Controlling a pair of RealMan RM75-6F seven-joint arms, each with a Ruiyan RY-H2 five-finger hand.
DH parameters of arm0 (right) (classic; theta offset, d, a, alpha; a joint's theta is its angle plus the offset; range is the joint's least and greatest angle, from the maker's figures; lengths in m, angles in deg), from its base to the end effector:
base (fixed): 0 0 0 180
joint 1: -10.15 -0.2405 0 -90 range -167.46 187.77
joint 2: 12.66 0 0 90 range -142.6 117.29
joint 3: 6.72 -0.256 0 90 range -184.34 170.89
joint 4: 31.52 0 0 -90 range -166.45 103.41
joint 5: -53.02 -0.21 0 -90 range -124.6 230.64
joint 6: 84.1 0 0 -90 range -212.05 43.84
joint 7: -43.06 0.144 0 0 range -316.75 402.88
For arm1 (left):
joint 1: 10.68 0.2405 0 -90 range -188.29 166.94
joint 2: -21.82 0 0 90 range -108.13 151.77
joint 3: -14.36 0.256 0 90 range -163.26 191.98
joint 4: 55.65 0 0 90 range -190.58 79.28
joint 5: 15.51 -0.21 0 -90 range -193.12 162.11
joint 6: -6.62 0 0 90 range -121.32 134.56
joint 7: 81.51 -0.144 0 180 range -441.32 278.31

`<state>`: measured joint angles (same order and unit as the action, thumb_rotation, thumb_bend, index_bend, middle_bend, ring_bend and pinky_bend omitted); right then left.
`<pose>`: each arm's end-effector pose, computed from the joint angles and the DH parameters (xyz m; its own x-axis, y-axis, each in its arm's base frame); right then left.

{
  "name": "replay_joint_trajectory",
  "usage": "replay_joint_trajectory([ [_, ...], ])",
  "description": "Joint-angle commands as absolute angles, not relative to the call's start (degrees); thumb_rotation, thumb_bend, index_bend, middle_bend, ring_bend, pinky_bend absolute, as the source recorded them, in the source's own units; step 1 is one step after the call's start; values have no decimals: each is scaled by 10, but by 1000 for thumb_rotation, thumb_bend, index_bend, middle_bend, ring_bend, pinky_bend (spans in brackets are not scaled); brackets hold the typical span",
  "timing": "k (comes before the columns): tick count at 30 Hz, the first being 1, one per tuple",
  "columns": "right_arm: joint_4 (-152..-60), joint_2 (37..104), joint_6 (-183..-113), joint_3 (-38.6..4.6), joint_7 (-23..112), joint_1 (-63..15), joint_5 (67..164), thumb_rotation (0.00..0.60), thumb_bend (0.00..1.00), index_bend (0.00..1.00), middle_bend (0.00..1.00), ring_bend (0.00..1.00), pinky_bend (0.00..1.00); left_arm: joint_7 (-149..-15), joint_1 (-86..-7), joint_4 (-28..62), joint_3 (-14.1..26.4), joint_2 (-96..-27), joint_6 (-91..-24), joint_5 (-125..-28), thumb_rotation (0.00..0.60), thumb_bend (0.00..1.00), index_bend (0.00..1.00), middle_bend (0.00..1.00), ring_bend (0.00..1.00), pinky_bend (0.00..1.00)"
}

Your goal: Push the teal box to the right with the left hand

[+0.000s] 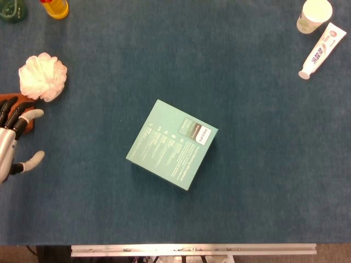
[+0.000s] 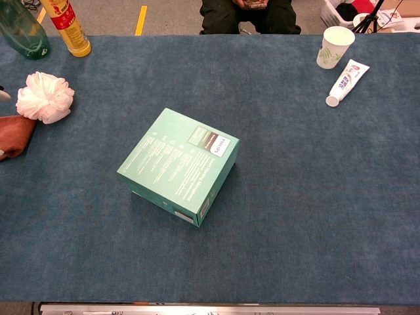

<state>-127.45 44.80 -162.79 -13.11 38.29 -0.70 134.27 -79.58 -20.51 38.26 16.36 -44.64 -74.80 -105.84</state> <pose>-0.2955 -0.2250 0.1892 0.5029 -0.0011 0.8644 -0.8640 -0.0309 0.5026 -0.2861 0.1858 0.1200 0.3257 0.1298 0.9365 0.9390 -0.1599 -0.3044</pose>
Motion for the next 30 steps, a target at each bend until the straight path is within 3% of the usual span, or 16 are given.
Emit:
replay_joint_trajectory([
  [1,-1276,448,-1628,-131,381,-8,1344,600,122,286,497,408,280,-798,-206,382,165,-444,-742,-1056,600,198,216,152,64,76],
  [14,-1292,441,-1633,-132,372,-8,1351,600,122,286,497,409,280,-792,-225,372,181,-431,-693,-1071,600,198,167,103,53,76],
  [18,-1295,439,-1634,-131,372,-7,1353,600,123,286,497,409,280,-790,-236,367,188,-433,-679,-1089,600,199,108,66,32,76],
  [23,-1295,438,-1636,-129,375,-5,1357,600,123,286,497,409,280,-777,-252,356,200,-452,-661,-1121,600,198,7,4,2,76],
  [30,-1294,435,-1640,-128,380,-3,1361,600,123,286,497,409,280,-768,-283,336,210,-499,-636,-1166,600,198,0,0,0,60],
])
